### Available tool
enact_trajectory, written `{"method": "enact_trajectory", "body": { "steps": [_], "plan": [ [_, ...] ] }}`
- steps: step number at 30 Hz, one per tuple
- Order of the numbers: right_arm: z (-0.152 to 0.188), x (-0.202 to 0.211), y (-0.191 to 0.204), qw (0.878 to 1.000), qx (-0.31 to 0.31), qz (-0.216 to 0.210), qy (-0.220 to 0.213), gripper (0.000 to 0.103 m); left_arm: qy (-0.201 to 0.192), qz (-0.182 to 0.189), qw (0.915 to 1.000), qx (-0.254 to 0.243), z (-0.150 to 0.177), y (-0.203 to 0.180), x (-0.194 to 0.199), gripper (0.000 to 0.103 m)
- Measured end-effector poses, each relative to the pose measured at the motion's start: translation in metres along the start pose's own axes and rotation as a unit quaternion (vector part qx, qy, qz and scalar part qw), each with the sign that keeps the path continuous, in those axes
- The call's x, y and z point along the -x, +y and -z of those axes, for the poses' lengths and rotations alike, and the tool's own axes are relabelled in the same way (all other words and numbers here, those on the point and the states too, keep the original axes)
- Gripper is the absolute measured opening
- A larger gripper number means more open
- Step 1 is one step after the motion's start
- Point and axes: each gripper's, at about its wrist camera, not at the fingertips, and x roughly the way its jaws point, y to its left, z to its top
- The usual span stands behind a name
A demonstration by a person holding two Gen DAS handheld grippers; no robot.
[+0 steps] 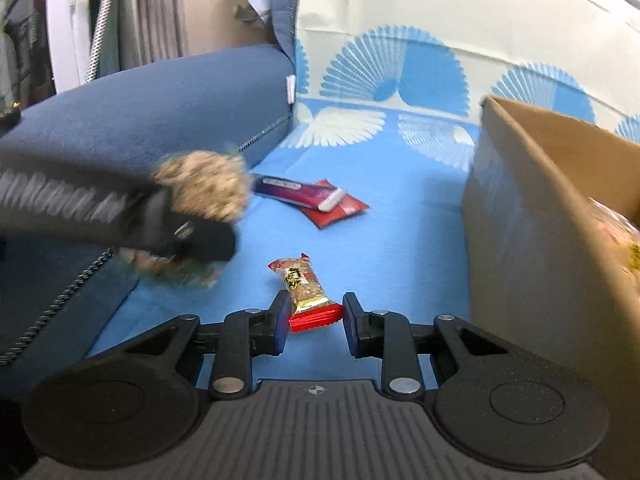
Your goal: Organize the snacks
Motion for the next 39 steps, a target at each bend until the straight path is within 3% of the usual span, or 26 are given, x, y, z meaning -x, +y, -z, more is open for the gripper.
{"method": "enact_trajectory", "body": {
  "steps": [3,5,11,15,23,28,39],
  "plan": [
    [-0.006,0.024,-0.004,0.999,-0.021,-0.008,0.034,0.029,-0.009,0.007,0.9999,0.004,0.014,0.006,0.009,0.08],
    [-0.007,0.045,0.002,0.999,0.001,-0.019,0.047,0.029,-0.024,0.019,0.9995,0.011,0.015,0.01,0.018,0.08],
    [0.012,0.086,0.021,0.997,0.026,-0.034,0.06,0.029,0.054,0.024,0.9982,0.009,0.017,0.012,0.012,0.08],
    [0.036,0.079,0.025,0.997,0.008,-0.029,0.07,0.029,0.108,0.03,0.9937,0.001,0.022,0.016,0.008,0.08],
    [0.056,0.053,0.014,0.995,-0.002,-0.01,0.103,0.03,0.15,0.018,0.9883,0.024,0.025,0.022,-0.015,0.081],
    [0.056,0.053,0.013,0.994,-0.009,-0.028,0.102,0.039,0.159,0.007,0.9871,0.018,0.025,0.017,-0.022,0.083],
    [0.052,0.045,0.011,0.995,0.005,-0.034,0.095,0.047,0.159,0.002,0.9871,0.015,0.025,0.014,-0.026,0.087]
  ]
}}
